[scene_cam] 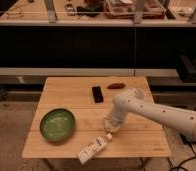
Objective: Wipe the white sponge on the table
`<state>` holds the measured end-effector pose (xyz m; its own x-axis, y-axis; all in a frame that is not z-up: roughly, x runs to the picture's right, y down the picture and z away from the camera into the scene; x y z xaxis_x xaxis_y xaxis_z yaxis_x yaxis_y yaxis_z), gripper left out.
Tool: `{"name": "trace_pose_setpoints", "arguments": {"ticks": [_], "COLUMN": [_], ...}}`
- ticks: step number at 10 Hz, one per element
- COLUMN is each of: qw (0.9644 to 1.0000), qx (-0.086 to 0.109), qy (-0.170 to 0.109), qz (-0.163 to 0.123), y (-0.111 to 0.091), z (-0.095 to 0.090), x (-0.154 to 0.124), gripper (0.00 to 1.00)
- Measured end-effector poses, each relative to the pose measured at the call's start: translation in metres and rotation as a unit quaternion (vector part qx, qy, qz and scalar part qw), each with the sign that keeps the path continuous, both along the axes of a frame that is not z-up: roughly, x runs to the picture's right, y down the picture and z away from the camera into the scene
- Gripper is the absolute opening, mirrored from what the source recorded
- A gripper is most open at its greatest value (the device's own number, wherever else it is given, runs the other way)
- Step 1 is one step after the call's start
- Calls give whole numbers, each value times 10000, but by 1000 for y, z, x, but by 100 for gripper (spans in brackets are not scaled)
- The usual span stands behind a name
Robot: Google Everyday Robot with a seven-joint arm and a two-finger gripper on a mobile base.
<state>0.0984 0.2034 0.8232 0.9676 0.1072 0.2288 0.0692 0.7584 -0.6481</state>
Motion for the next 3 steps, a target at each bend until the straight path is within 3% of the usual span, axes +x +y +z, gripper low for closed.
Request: {"name": "trace_pose_setpoints", "arguments": {"ticks": [3], "qw": [10000], "qx": [29], "qy": [-33], "qz": [55], "y": [-4], "z": [0], "x": [-2], "gripper": [0]}}
